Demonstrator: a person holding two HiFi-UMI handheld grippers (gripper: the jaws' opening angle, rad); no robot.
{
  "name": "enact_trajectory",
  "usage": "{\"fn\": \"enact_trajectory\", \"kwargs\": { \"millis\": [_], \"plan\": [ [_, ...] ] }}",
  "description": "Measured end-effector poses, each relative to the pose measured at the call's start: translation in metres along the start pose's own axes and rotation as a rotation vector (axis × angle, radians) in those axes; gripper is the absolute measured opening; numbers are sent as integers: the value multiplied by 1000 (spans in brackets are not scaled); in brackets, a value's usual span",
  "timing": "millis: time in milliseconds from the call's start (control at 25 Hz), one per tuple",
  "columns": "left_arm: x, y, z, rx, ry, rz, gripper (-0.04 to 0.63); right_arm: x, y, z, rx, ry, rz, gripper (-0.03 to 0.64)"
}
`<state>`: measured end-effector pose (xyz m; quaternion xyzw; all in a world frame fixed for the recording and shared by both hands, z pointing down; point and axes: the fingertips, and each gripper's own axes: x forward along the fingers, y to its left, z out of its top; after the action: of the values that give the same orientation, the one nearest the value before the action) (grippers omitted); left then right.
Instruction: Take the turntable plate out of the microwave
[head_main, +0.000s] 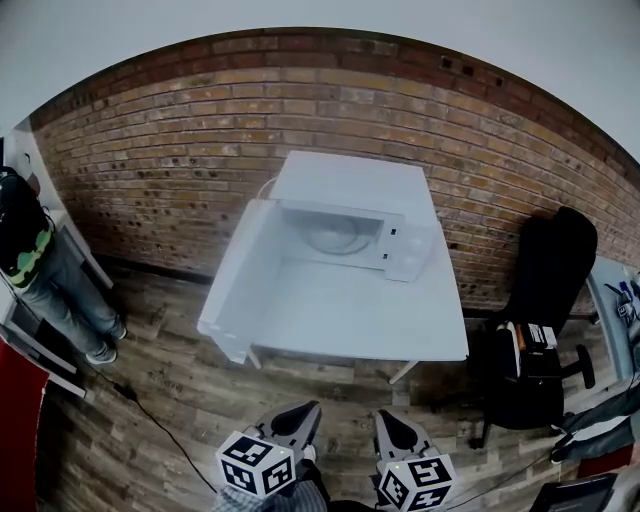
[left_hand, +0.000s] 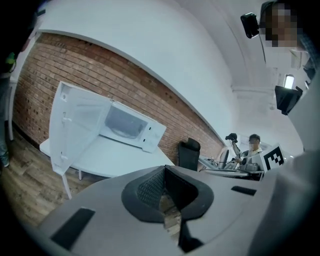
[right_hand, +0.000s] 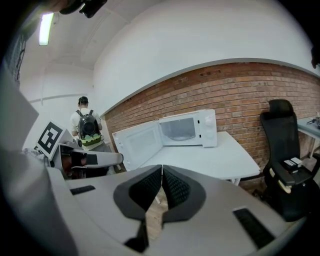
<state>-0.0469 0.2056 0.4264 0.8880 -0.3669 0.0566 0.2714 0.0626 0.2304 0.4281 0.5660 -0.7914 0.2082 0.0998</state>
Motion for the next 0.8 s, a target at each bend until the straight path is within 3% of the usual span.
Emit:
{"fn": "enact_trajectory", "kwargs": {
  "millis": [400,800],
  "plan": [
    [67,80,65,44,31,-45,10,93,-34,55,19,-8,-87,18],
    [108,118,82,-11,36,-17,10,159,-61,75,51,0,-44,18]
  ]
}}
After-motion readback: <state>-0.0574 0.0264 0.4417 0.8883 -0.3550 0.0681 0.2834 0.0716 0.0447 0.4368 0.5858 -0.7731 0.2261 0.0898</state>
